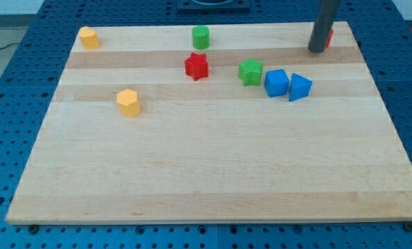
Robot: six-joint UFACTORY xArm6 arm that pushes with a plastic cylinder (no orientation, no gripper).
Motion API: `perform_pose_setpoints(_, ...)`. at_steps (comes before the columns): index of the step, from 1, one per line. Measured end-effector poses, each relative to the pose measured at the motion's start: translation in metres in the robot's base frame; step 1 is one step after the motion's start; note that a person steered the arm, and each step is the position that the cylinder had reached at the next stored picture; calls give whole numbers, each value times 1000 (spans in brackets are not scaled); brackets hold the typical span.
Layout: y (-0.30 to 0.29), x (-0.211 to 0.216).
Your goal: Place the blue cube to the left of the yellow hexagon
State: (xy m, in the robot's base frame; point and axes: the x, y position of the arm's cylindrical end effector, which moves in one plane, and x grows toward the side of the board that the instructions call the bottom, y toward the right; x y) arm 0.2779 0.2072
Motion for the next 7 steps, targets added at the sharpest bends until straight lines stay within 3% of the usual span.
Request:
perform_pose_setpoints(3, 9, 59)
perform_pose_setpoints(4, -46, 61)
perform_pose_setpoints(7, -160, 147)
